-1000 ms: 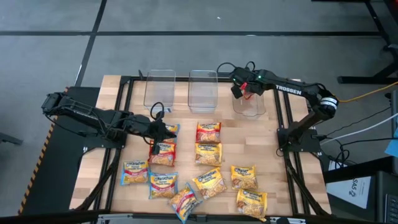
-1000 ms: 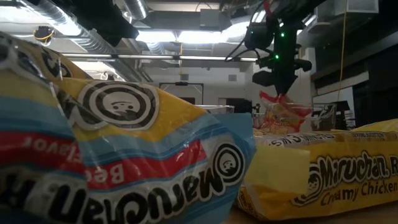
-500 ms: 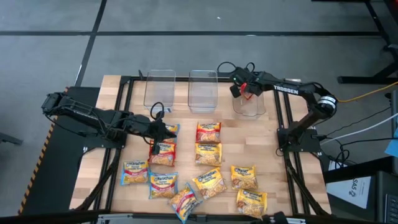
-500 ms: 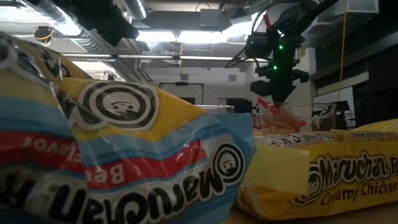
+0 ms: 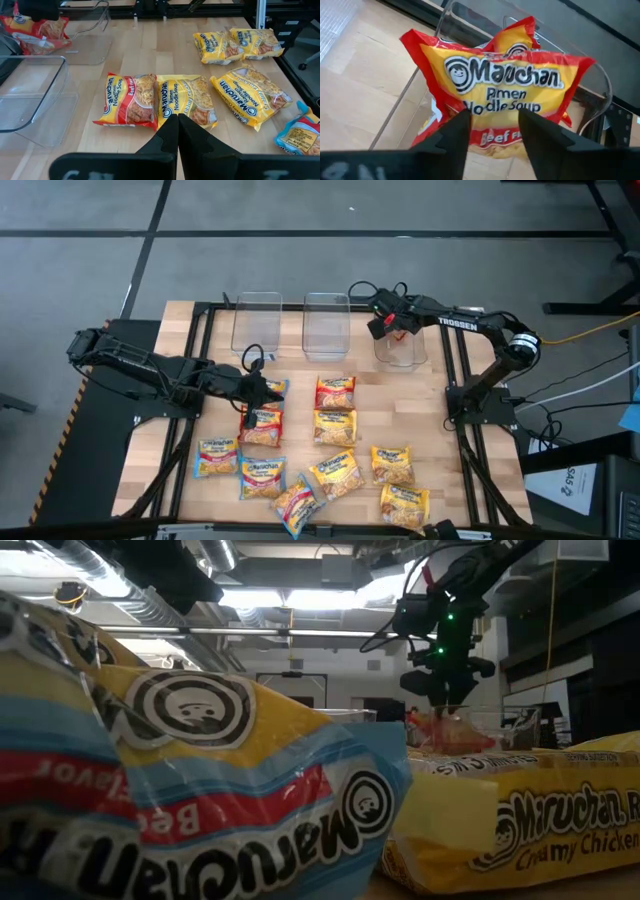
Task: Sort Maruchan noodles
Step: Put the red noodle pack into the right transparent bin
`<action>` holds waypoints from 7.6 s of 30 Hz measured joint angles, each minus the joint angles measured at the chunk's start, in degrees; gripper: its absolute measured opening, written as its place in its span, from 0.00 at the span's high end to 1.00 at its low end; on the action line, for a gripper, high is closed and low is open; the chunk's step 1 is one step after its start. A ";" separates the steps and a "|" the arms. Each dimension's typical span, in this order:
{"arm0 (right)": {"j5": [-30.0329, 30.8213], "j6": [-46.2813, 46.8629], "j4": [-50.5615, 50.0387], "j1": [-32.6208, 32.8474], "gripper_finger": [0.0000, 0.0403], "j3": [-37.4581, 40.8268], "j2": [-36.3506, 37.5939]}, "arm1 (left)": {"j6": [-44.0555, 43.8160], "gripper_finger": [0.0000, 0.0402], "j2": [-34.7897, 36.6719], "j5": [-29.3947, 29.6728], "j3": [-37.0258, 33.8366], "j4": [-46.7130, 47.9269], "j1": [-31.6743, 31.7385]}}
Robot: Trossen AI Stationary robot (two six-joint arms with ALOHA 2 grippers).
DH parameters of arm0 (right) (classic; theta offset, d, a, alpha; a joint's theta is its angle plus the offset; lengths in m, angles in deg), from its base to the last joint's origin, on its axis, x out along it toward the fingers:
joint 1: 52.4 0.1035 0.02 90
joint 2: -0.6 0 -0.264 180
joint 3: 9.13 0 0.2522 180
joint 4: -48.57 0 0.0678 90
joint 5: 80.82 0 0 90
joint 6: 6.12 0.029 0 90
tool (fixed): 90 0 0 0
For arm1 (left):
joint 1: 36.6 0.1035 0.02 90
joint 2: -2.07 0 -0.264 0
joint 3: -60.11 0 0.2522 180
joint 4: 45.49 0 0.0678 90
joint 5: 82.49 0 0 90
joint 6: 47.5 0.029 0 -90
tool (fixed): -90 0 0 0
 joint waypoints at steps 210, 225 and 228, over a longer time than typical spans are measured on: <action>-24.91 20.98 35.19 35.28 0.71 14.19 1.09 | 7.19 1.00 11.96 15.39 3.93 6.49 -10.43; -23.58 22.85 38.65 35.27 0.46 14.21 -3.70 | 7.23 1.00 11.96 15.39 3.94 6.49 -10.45; -23.52 22.87 40.23 35.27 0.44 14.21 -4.70 | 7.22 1.00 11.98 15.39 3.96 6.46 -10.45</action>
